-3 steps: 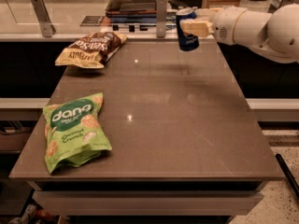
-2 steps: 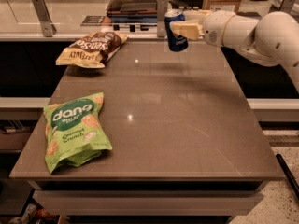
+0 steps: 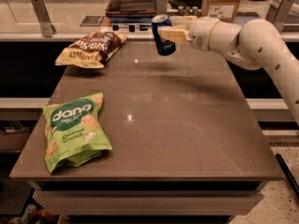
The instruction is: Move pepsi can near brown chip bag
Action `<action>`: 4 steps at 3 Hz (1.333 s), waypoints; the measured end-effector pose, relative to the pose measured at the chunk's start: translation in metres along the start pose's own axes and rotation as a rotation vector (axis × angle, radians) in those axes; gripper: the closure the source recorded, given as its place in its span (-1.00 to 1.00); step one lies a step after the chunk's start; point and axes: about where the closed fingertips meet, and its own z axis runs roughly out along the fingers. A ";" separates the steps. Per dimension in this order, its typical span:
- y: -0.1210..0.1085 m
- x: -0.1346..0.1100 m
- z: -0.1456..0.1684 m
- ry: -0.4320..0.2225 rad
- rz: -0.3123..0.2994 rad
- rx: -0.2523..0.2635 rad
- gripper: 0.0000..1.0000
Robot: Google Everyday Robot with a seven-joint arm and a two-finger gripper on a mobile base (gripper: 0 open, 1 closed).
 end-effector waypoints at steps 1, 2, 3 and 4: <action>0.017 -0.003 0.010 0.066 -0.009 -0.014 1.00; 0.030 -0.007 0.019 0.123 -0.012 -0.025 1.00; 0.039 -0.010 0.029 0.155 -0.009 -0.036 1.00; 0.050 -0.017 0.042 0.152 -0.020 -0.058 1.00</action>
Offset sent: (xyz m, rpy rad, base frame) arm -0.0161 0.0493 0.0054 -0.1685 0.1245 -0.0029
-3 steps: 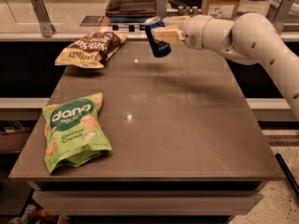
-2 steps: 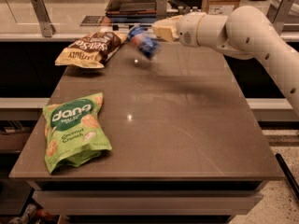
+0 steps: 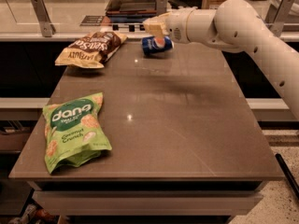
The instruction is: Move pepsi can near brown chip bag
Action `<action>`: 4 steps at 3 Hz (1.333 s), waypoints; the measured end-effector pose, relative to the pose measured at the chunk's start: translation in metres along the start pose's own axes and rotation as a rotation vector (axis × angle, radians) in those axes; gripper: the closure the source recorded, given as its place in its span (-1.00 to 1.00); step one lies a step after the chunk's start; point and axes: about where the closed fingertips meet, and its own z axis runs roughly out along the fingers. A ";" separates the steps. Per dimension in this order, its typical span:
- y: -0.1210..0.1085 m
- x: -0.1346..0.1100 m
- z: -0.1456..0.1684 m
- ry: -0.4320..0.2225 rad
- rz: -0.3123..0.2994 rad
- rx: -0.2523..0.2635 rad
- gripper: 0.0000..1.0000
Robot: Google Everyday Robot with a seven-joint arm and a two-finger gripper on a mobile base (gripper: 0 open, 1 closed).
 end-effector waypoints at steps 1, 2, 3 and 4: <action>0.001 0.001 0.001 0.000 0.001 -0.003 0.63; 0.003 0.000 0.004 0.000 0.001 -0.007 0.16; 0.005 0.000 0.006 -0.001 0.001 -0.012 -0.30; 0.007 0.000 0.008 -0.001 0.002 -0.016 -0.77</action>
Offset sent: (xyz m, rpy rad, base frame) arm -0.0001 0.0014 -0.0008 0.0005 0.0014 0.0021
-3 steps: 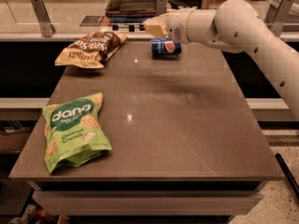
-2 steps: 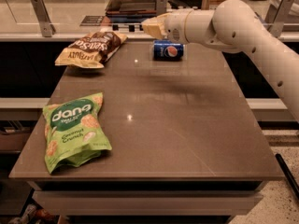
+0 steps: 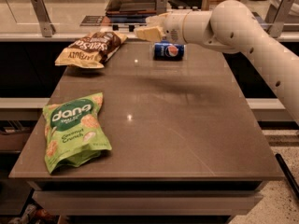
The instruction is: Move pepsi can near brown chip bag
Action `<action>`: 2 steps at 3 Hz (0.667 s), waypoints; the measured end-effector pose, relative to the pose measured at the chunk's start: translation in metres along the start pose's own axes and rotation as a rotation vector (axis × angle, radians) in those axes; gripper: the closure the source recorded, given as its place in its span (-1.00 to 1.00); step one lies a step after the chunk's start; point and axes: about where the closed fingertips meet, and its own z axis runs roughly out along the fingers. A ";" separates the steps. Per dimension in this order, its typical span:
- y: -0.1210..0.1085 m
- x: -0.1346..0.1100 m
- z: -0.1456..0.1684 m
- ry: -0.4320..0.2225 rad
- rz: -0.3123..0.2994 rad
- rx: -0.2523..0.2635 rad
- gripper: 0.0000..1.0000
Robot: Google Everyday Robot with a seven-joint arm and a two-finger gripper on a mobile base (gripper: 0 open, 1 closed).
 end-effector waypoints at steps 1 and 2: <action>0.002 0.000 0.002 0.000 0.000 -0.004 -1.00; 0.002 0.000 0.002 0.000 0.000 -0.004 -1.00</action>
Offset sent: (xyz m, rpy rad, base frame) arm -0.0002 0.0023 -0.0005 0.0002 0.0009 0.0034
